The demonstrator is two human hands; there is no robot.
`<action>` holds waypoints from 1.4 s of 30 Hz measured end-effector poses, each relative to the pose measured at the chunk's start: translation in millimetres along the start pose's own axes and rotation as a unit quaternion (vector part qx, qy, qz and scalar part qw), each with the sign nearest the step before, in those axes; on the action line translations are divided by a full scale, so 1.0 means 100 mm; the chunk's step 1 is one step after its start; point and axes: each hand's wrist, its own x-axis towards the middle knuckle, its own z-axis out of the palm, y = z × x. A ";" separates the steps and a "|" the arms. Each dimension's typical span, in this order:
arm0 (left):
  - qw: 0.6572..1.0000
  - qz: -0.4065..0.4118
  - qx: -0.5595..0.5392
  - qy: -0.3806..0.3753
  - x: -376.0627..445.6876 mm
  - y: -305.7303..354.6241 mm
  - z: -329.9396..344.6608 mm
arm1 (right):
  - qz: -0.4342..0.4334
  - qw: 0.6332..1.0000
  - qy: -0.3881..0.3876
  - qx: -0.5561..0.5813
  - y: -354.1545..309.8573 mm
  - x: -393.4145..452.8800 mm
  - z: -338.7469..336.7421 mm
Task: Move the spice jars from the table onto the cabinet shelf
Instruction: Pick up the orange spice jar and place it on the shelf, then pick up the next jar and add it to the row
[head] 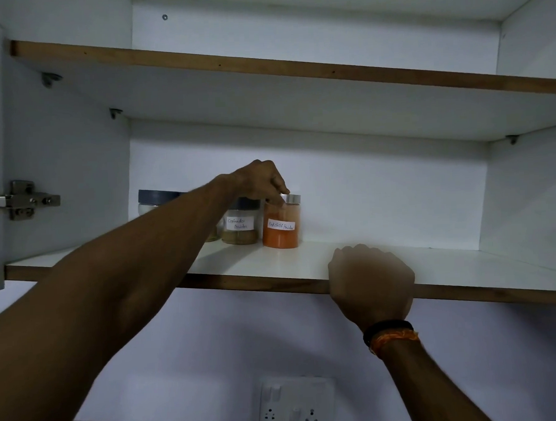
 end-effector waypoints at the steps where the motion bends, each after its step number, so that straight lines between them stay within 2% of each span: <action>1: 1.000 -0.002 0.009 0.000 0.02 -0.02 0.01 | -0.002 1.000 0.001 0.000 0.00 0.00 0.00; 20: 0.999 -0.032 0.016 0.016 0.02 -0.15 0.10 | -0.009 1.000 -0.008 -0.019 0.01 0.00 0.00; 24: 0.997 -0.054 0.004 0.049 -0.13 -0.17 0.02 | -0.011 0.999 -0.024 -0.029 0.00 0.01 -0.01; 30: 0.997 -0.055 -0.049 0.030 -0.62 -0.02 -0.11 | -0.001 0.994 -0.094 -0.048 -0.03 0.06 -0.09; 35: 0.995 -0.032 -0.094 0.001 -1.19 0.30 0.05 | -0.011 0.983 -0.165 -0.077 -0.07 0.01 -0.22; 38: 0.993 -0.006 -0.112 0.047 -1.59 0.50 0.30 | 0.014 0.973 -0.204 -0.105 -0.15 -0.07 -0.33; 42: 0.955 0.013 -0.202 0.218 -2.19 0.86 0.76 | 0.031 0.977 -0.205 -0.052 -0.22 -0.21 -0.49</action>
